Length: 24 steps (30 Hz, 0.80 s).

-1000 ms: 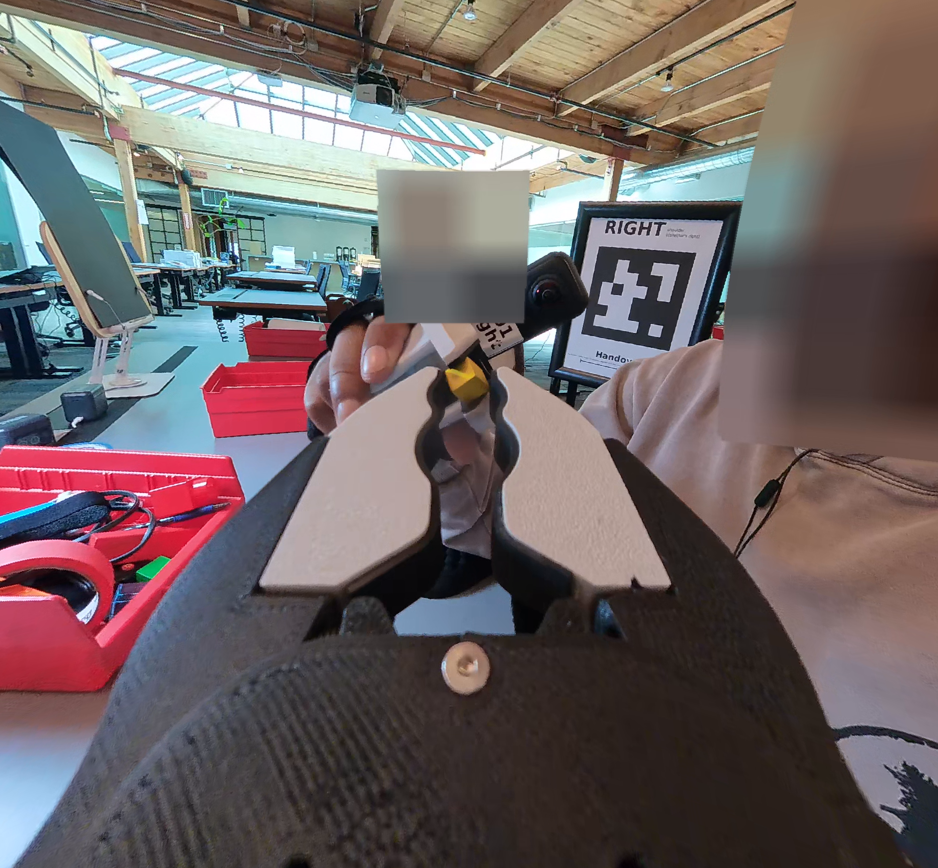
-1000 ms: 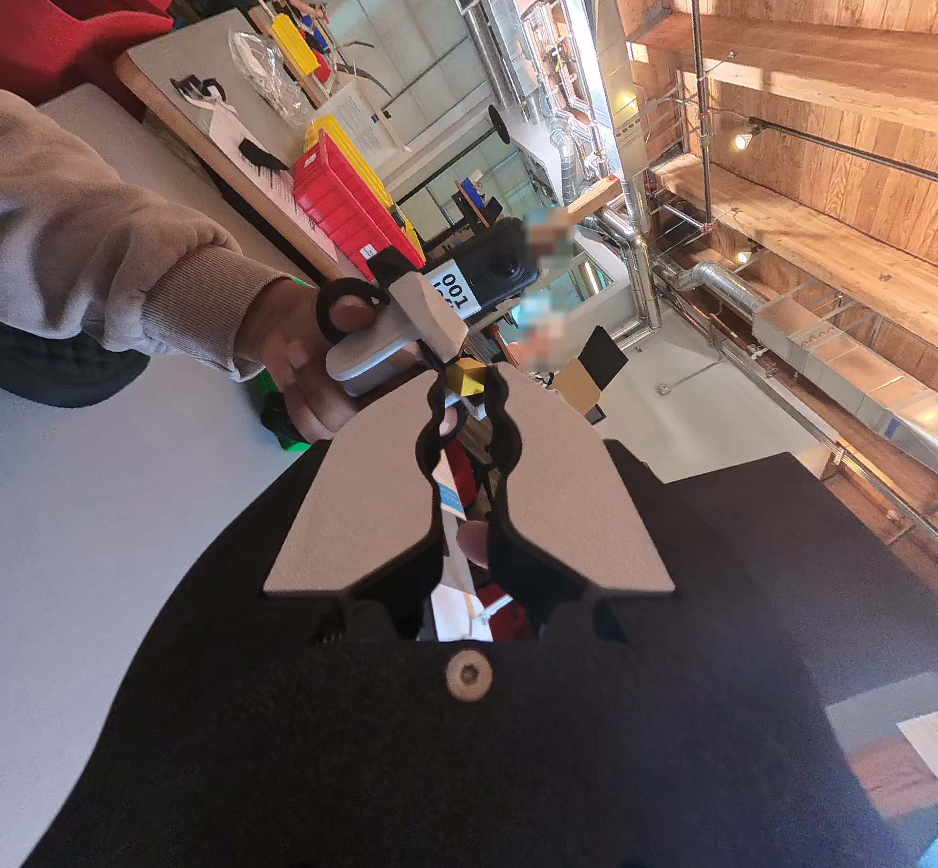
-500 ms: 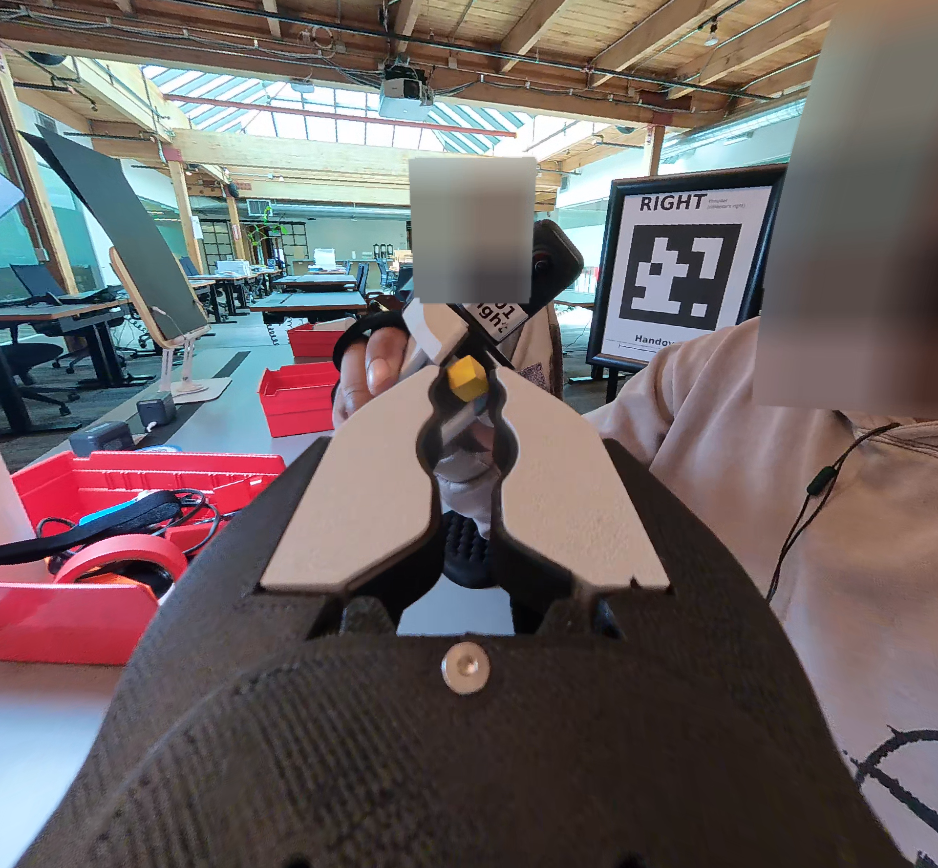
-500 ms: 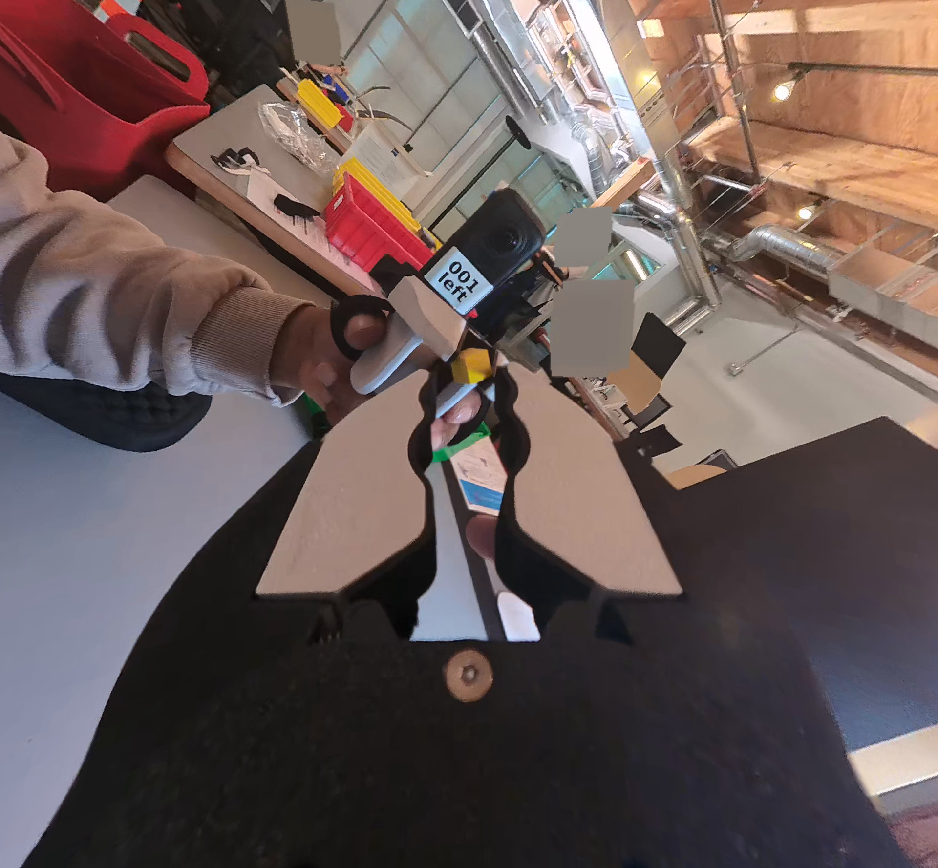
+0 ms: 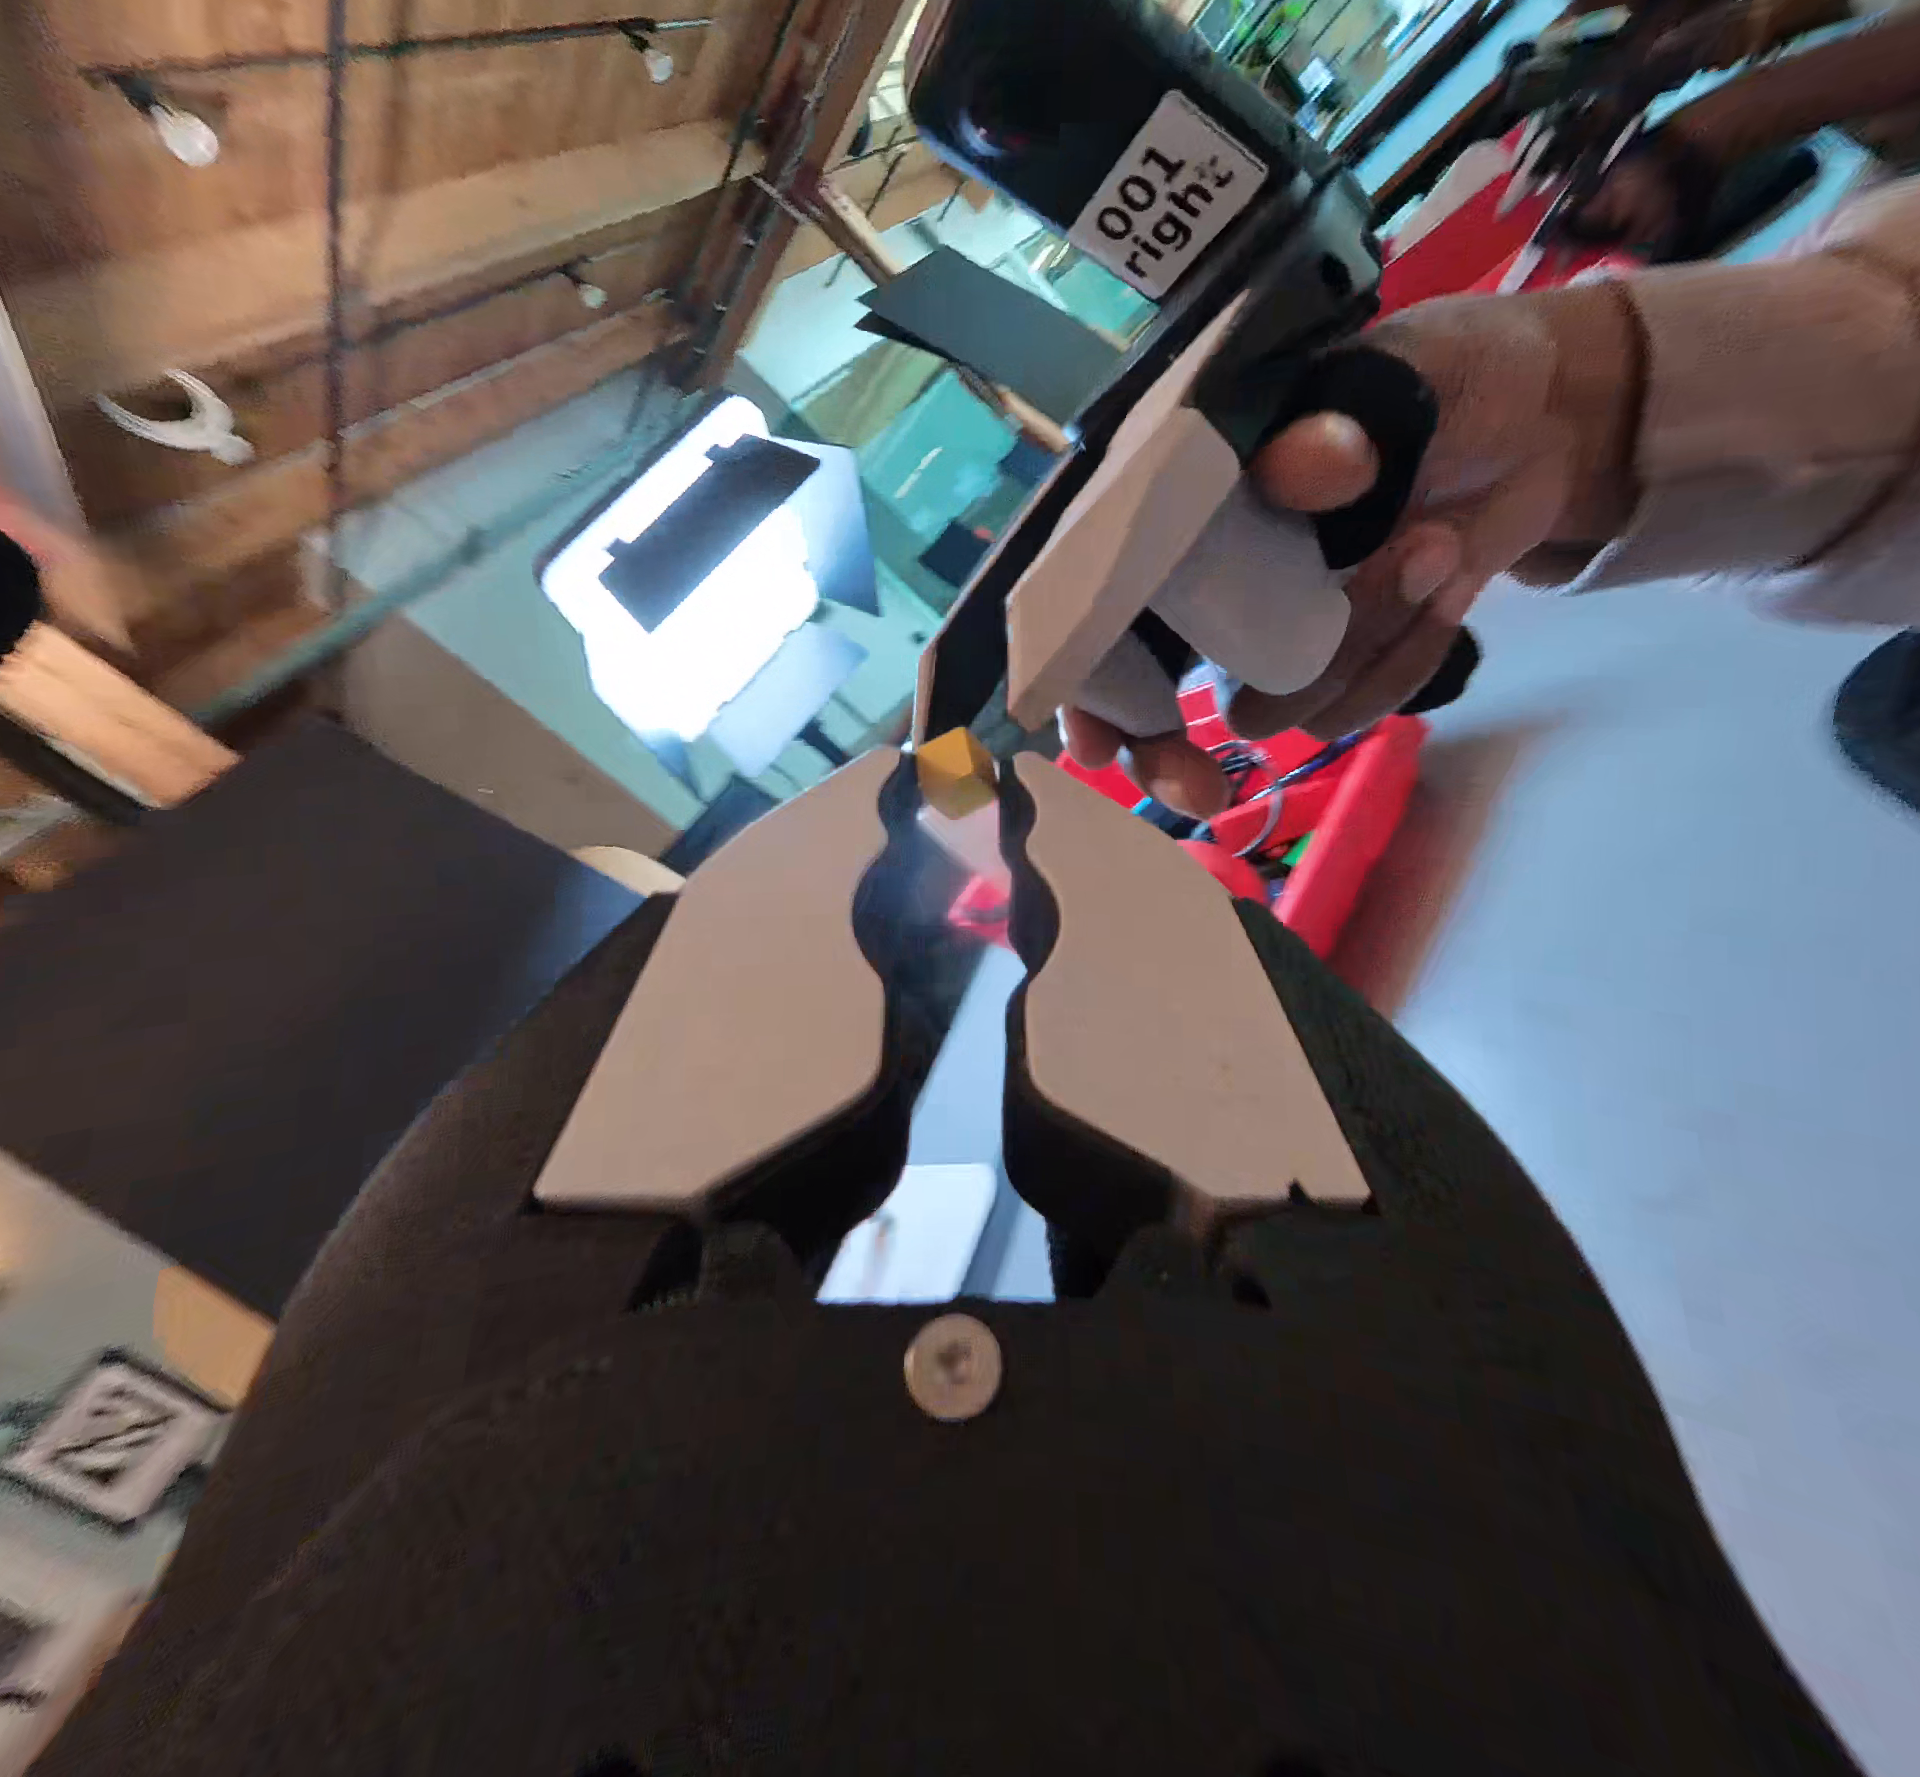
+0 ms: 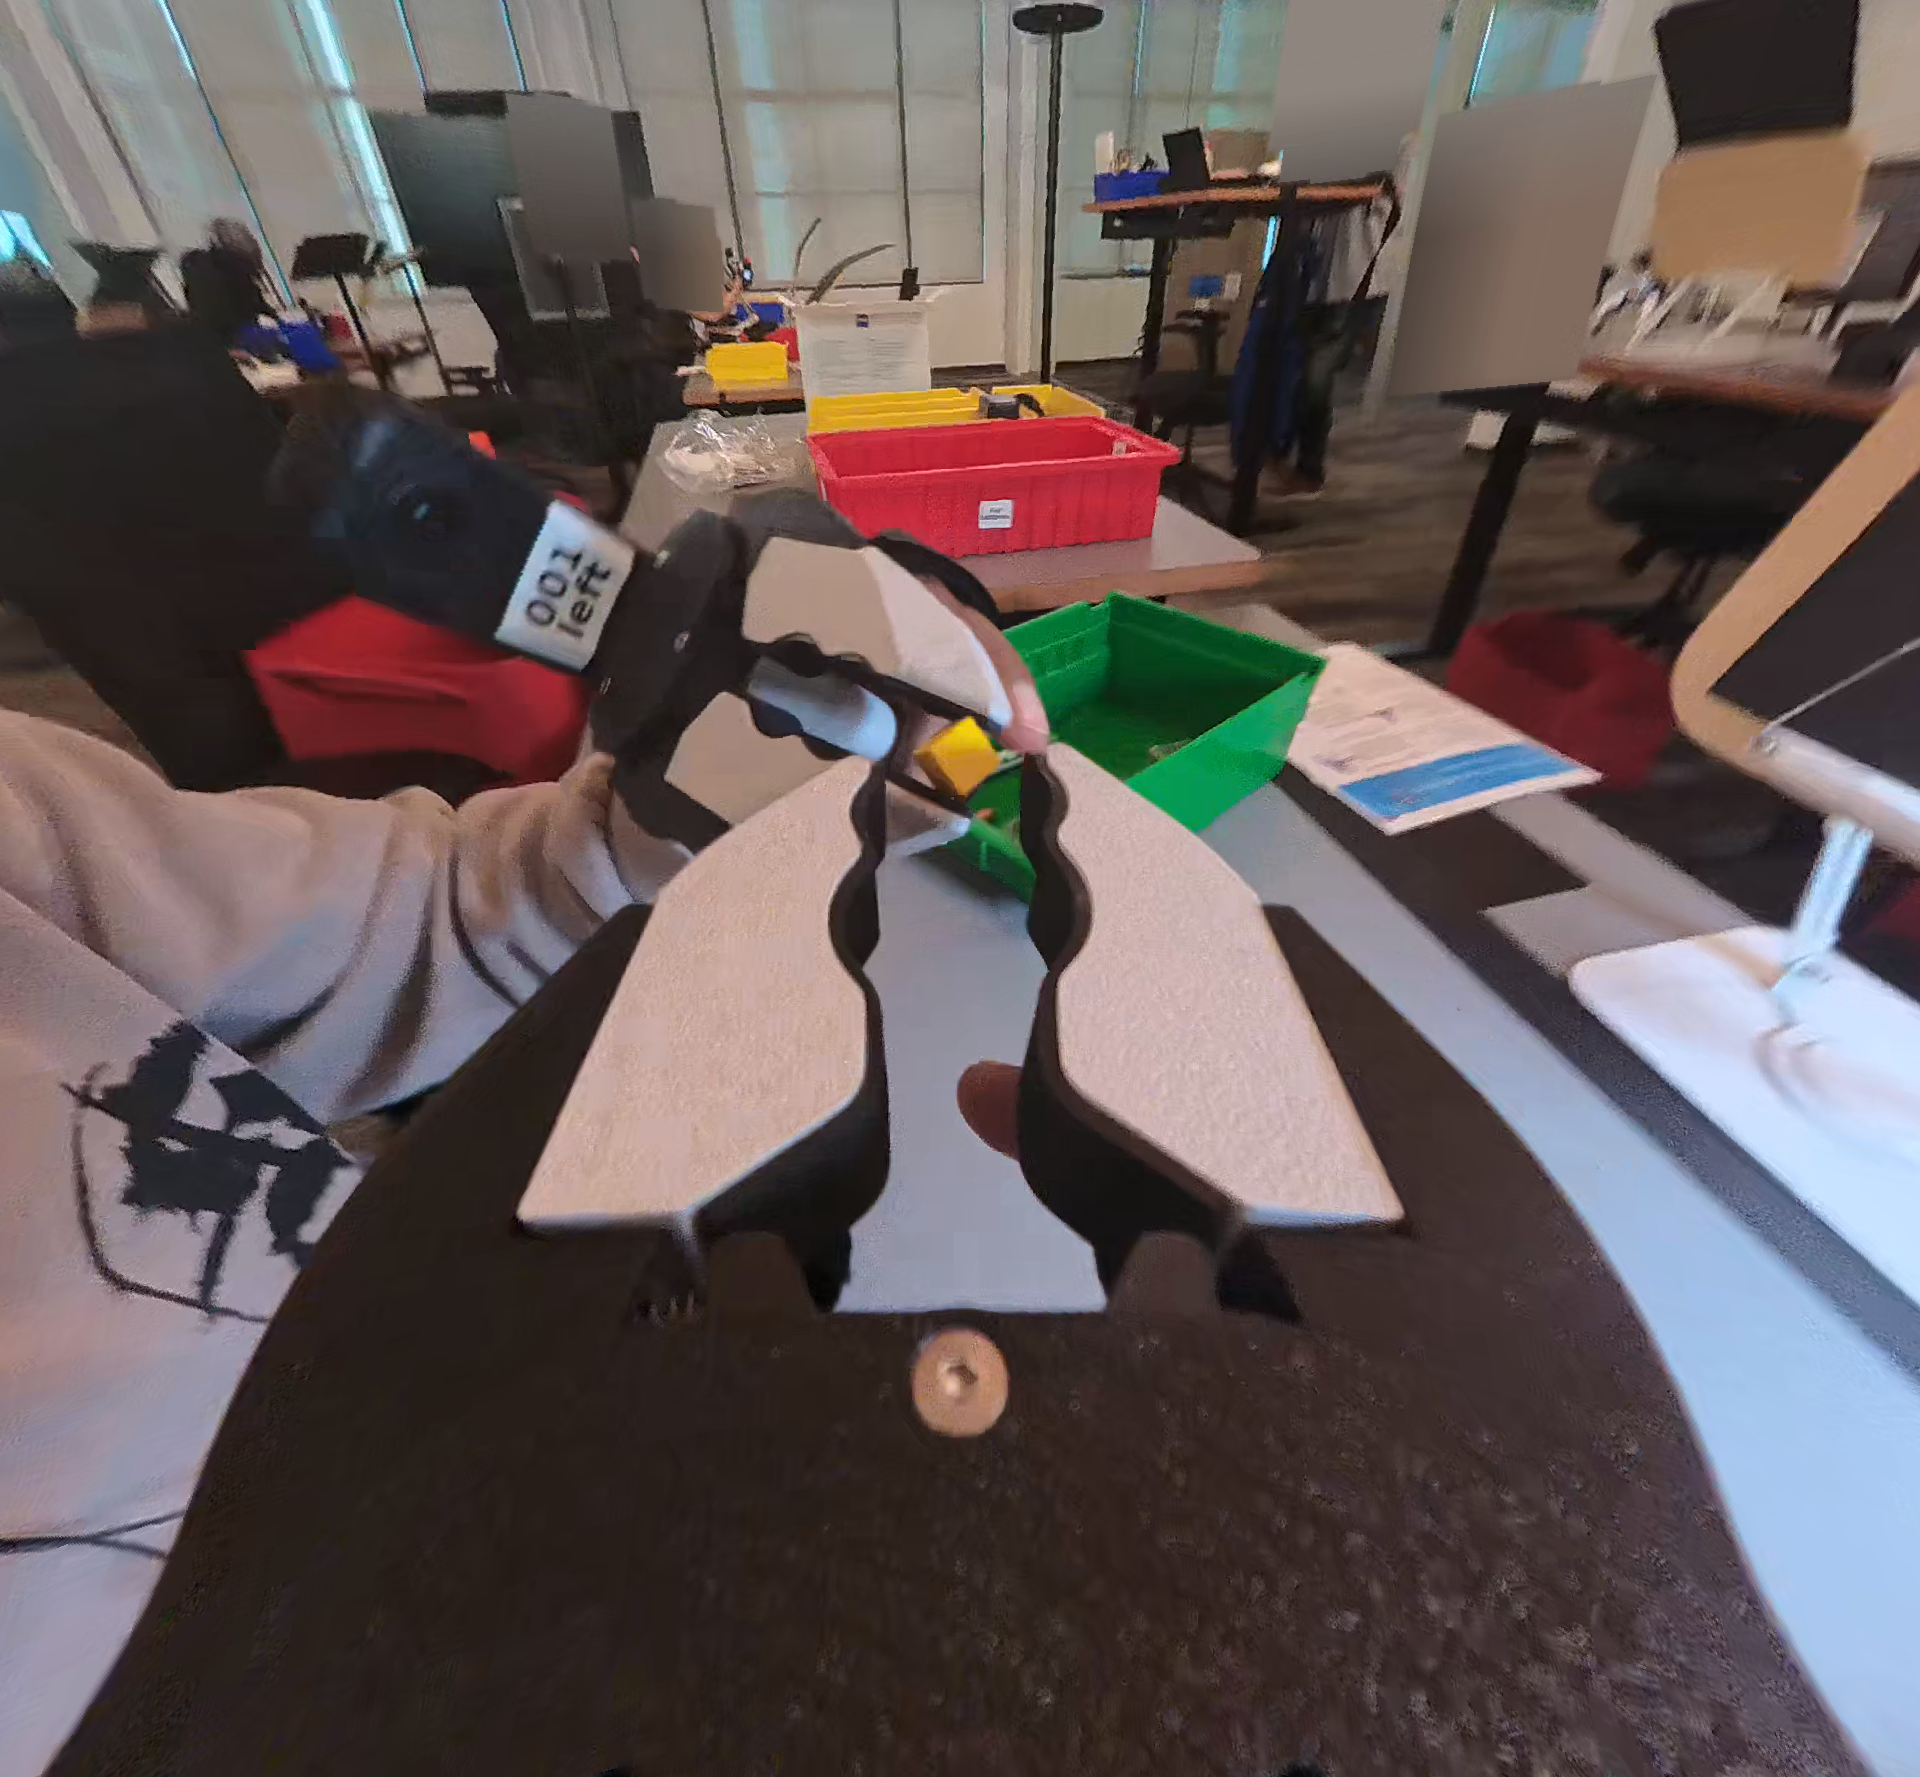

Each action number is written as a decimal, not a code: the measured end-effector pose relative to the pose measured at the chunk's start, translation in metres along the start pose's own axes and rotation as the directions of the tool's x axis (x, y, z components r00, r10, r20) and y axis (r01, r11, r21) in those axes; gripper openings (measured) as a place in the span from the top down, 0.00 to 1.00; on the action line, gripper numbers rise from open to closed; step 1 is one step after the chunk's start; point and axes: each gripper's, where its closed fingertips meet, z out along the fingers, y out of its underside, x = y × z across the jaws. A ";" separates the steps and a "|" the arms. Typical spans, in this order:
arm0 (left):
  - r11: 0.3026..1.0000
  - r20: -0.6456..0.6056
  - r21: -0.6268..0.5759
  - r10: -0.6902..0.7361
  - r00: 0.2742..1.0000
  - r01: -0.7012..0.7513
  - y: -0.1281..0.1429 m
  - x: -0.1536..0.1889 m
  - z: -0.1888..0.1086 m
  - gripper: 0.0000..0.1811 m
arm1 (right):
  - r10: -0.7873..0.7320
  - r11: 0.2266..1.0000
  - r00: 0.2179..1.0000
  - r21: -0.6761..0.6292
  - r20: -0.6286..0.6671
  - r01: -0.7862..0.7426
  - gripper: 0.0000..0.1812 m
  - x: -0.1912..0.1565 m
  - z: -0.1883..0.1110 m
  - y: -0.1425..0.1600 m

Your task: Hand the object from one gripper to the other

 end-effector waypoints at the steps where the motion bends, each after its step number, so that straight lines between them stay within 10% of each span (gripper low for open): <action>1: 0.999 0.024 -0.009 0.053 0.998 -0.053 0.001 0.000 0.001 0.92 | 0.039 0.999 0.999 -0.001 0.011 -0.039 0.86 0.001 0.002 0.002; 8: 0.980 0.084 -0.002 0.198 0.977 -0.199 -0.001 0.002 0.001 0.92 | 0.159 0.986 0.983 0.033 0.097 -0.162 0.92 -0.002 0.003 0.000; 13: 0.944 -0.111 0.115 -0.297 0.949 0.309 -0.005 -0.006 -0.004 0.88 | -0.207 0.970 0.976 0.117 -0.062 0.213 0.92 -0.003 -0.008 -0.020; 18: 0.566 -0.394 0.124 -0.726 0.564 0.815 -0.017 -0.020 -0.012 0.86 | -0.703 0.693 0.612 -0.156 -0.361 0.704 0.92 0.011 -0.010 -0.019; 24: 0.536 -0.375 0.016 -0.779 0.502 0.844 -0.005 -0.009 -0.002 0.88 | -0.878 0.447 0.329 -0.346 -0.349 0.825 0.92 0.014 0.005 -0.003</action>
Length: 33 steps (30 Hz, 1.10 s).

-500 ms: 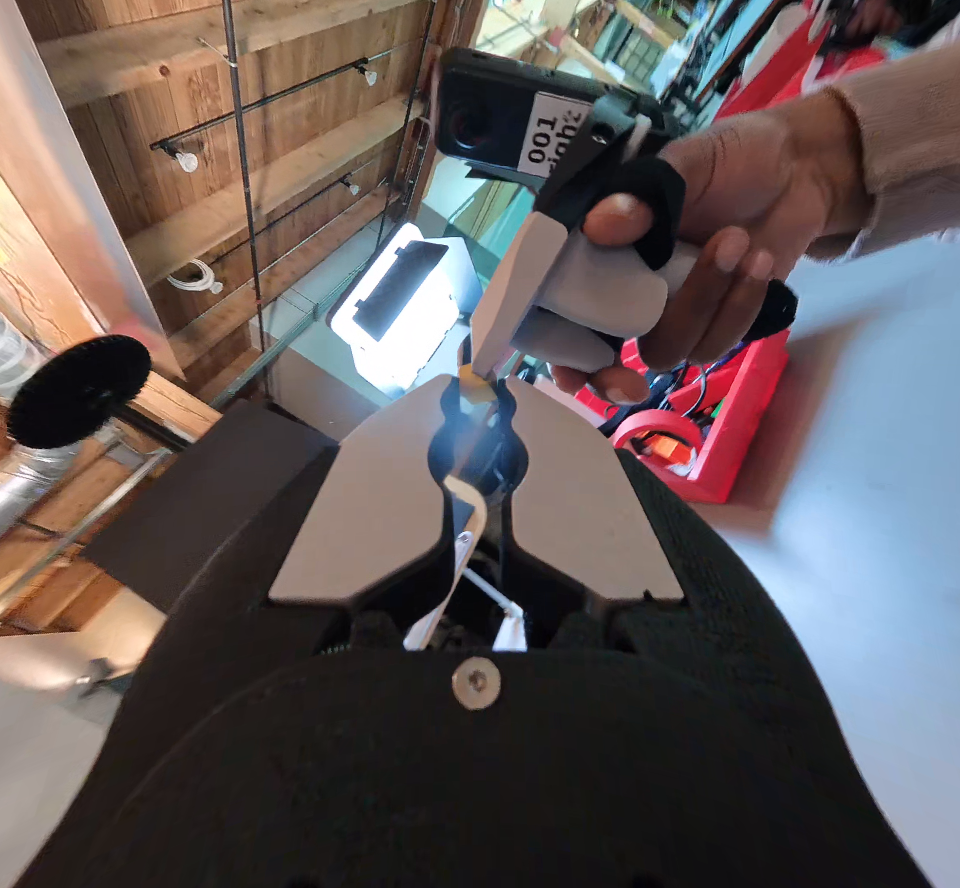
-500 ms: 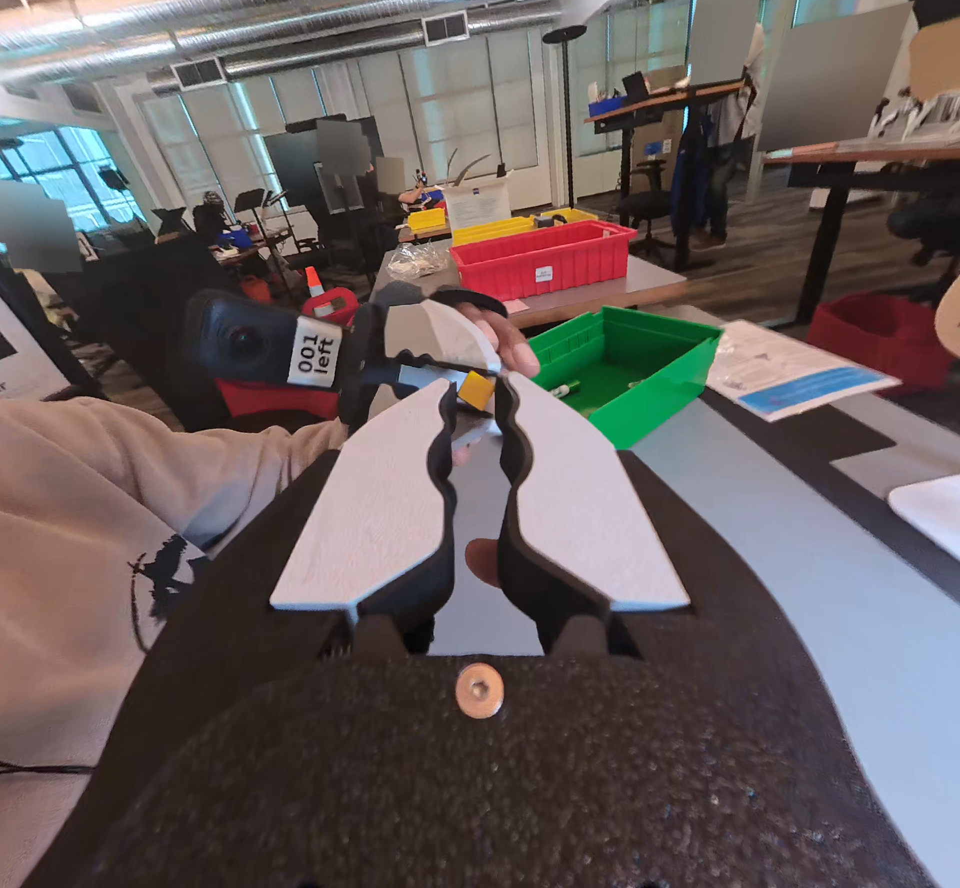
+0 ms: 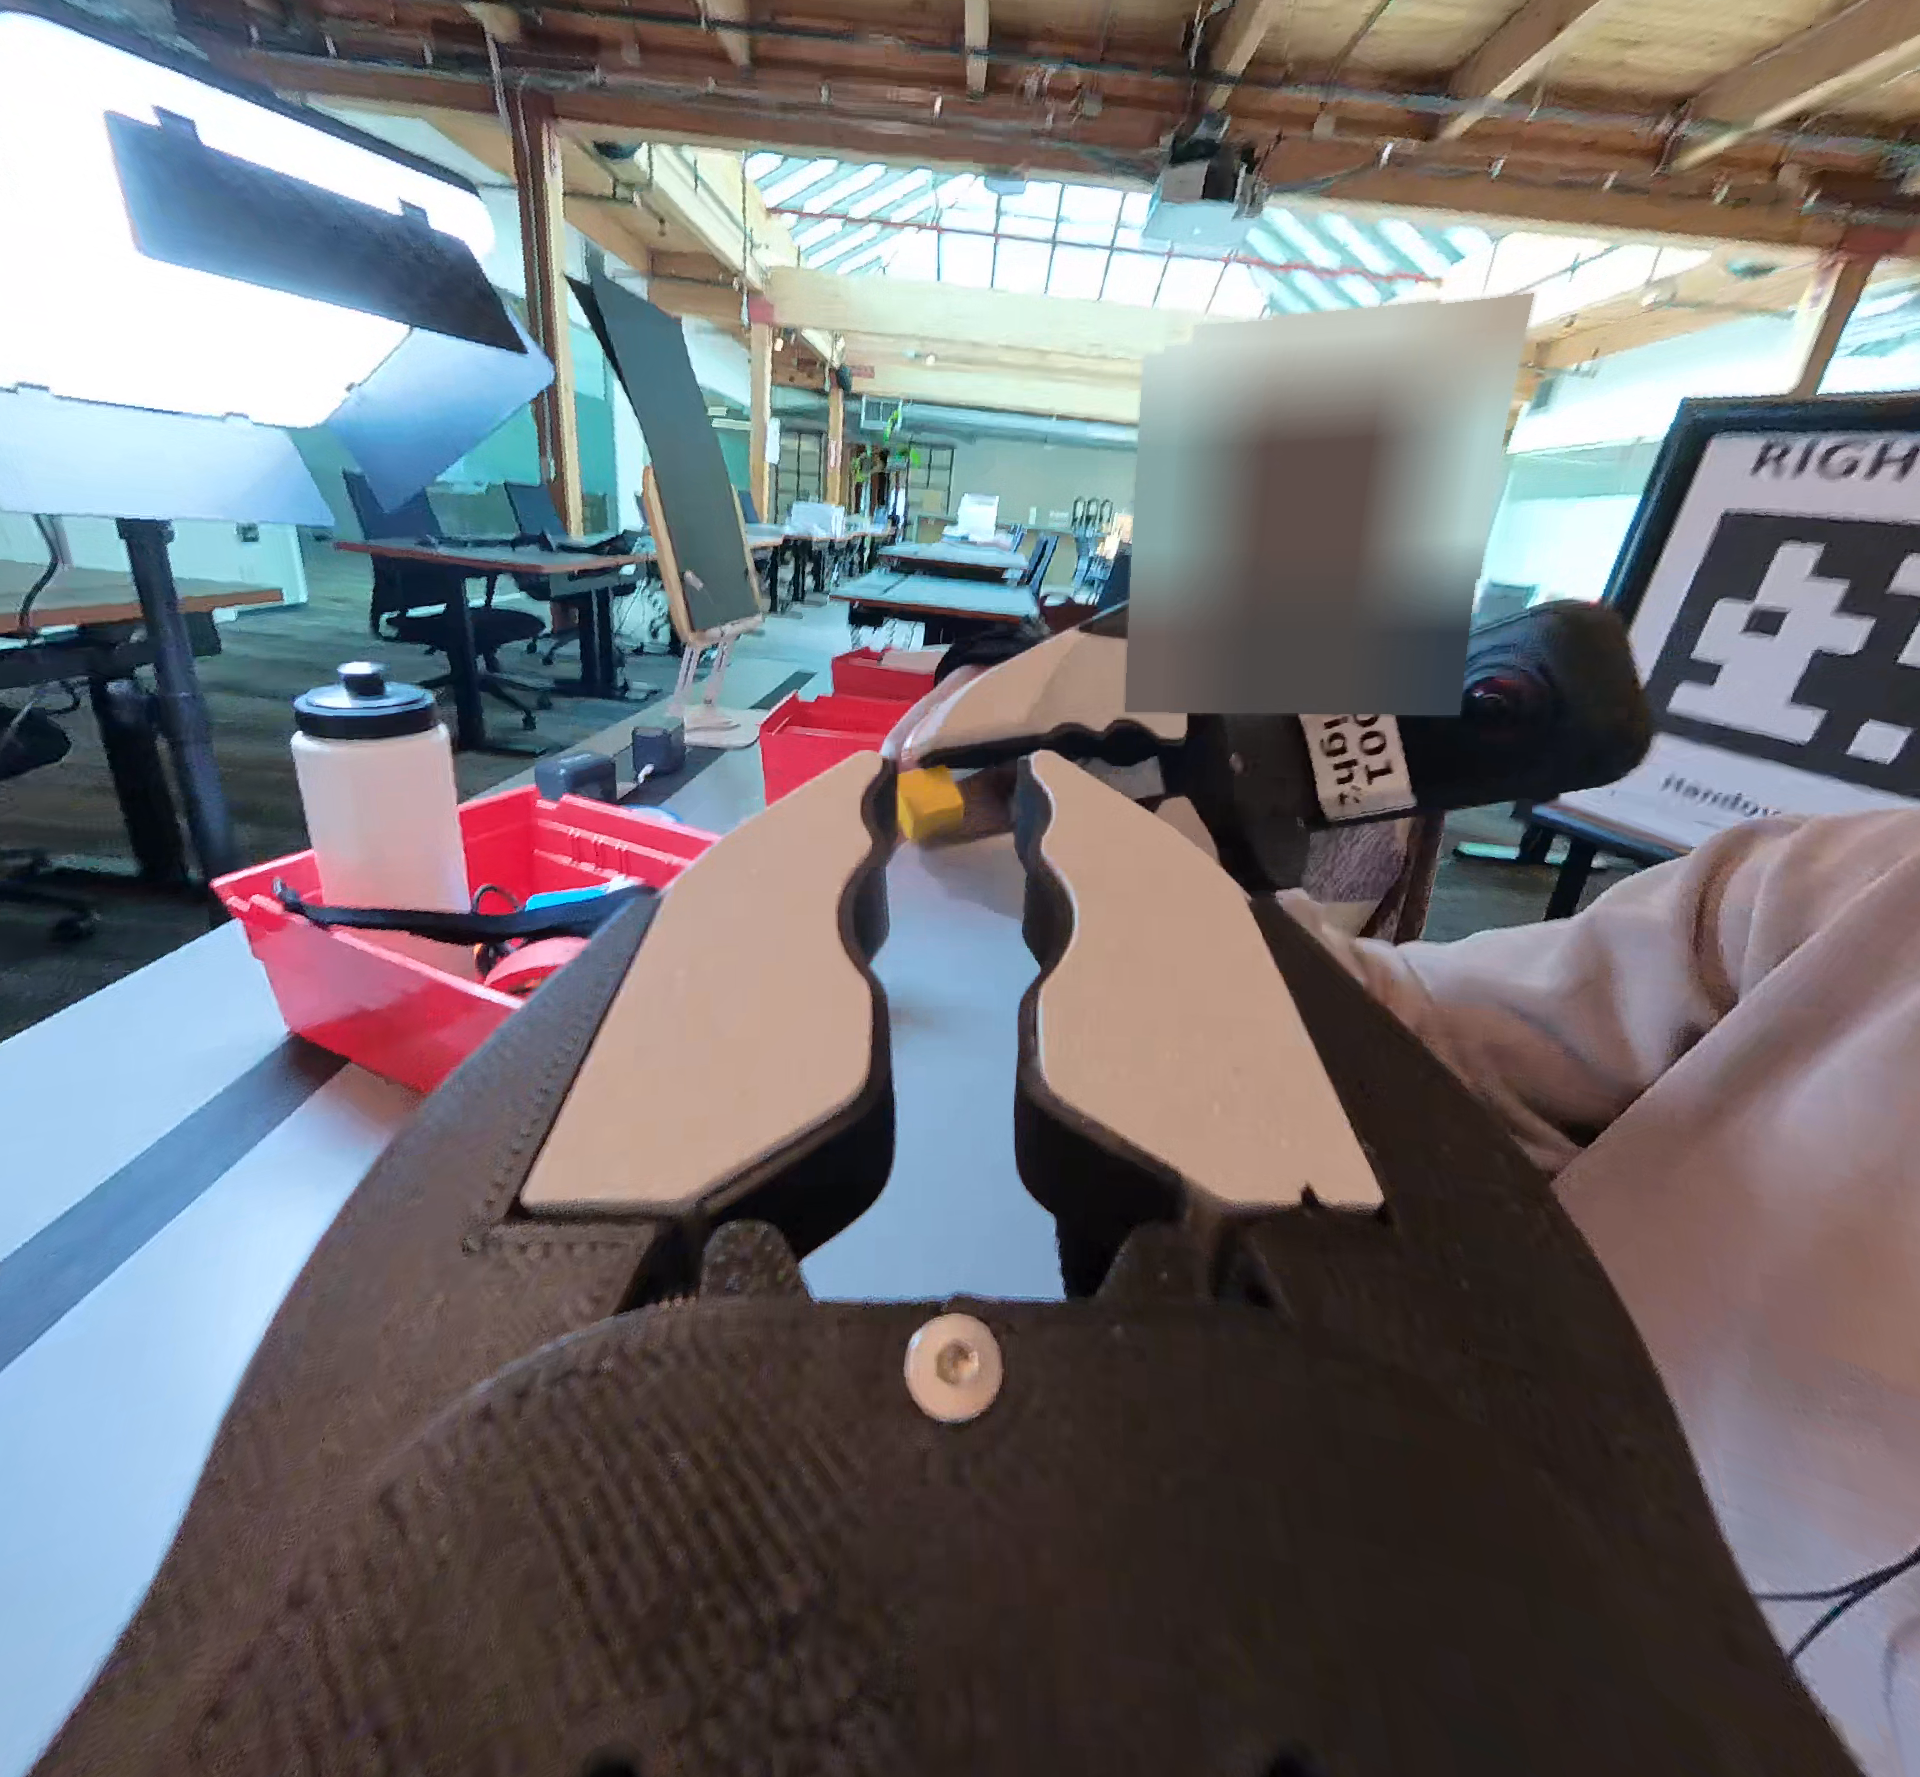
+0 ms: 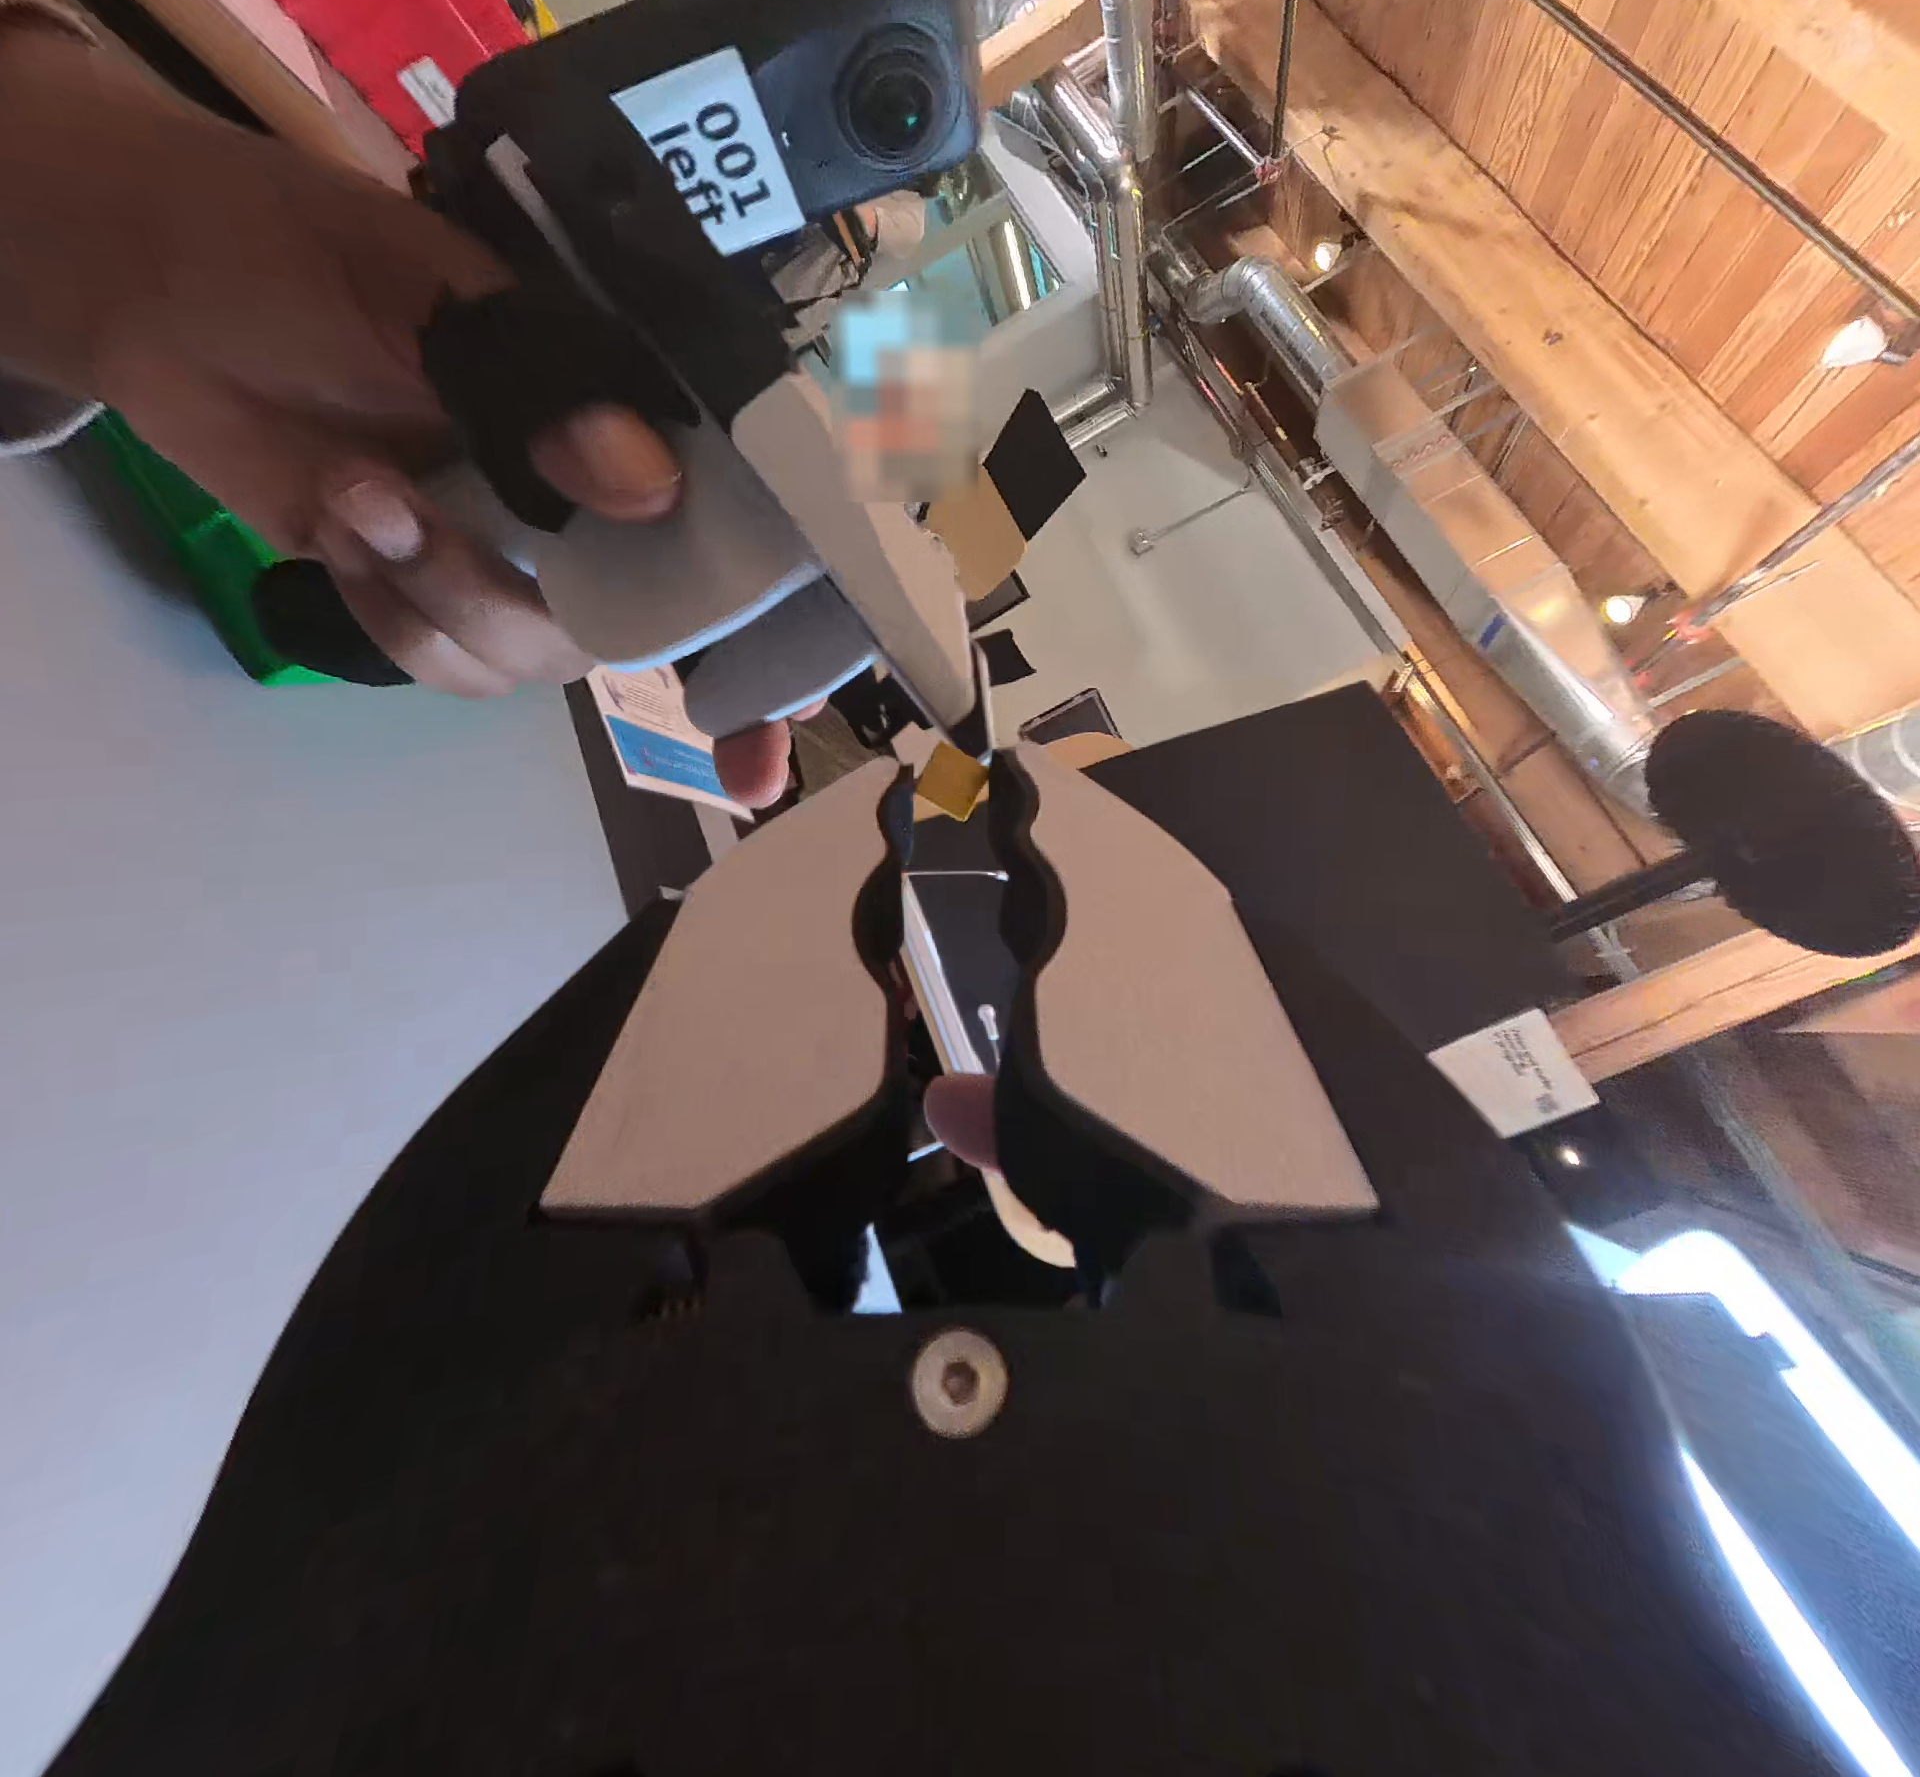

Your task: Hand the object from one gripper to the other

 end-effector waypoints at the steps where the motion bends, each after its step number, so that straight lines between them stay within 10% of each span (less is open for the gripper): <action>1: 0.999 0.020 -0.029 0.022 1.000 -0.021 0.004 -0.002 0.001 0.89 | -0.008 1.000 1.000 0.005 -0.006 0.008 0.92 0.000 0.000 0.000; 6: 0.997 0.014 -0.056 0.061 0.998 -0.060 0.006 0.002 0.002 0.93 | 0.005 0.998 1.000 0.054 0.018 -0.006 0.93 -0.002 -0.003 -0.007; 10: 0.995 -0.091 0.018 0.095 0.991 -0.094 -0.005 0.017 -0.004 0.94 | 0.349 0.894 0.911 0.214 0.218 -0.394 0.91 0.002 -0.015 -0.030; 17: 0.918 -0.093 0.217 0.358 0.929 -0.332 -0.020 0.032 -0.018 0.94 | 0.743 0.225 0.169 -0.004 0.648 -0.974 0.87 0.021 -0.026 -0.036; 23: 0.811 -0.062 0.225 0.565 0.823 -0.540 -0.013 0.044 -0.018 0.94 | 0.639 0.019 -0.197 -0.271 0.744 -0.962 0.85 -0.004 -0.023 -0.048; 33: 0.702 -0.052 0.155 0.708 0.704 -0.695 -0.005 0.052 -0.016 0.94 | 0.616 0.000 -0.261 -0.331 0.743 -0.944 0.93 -0.012 -0.023 -0.058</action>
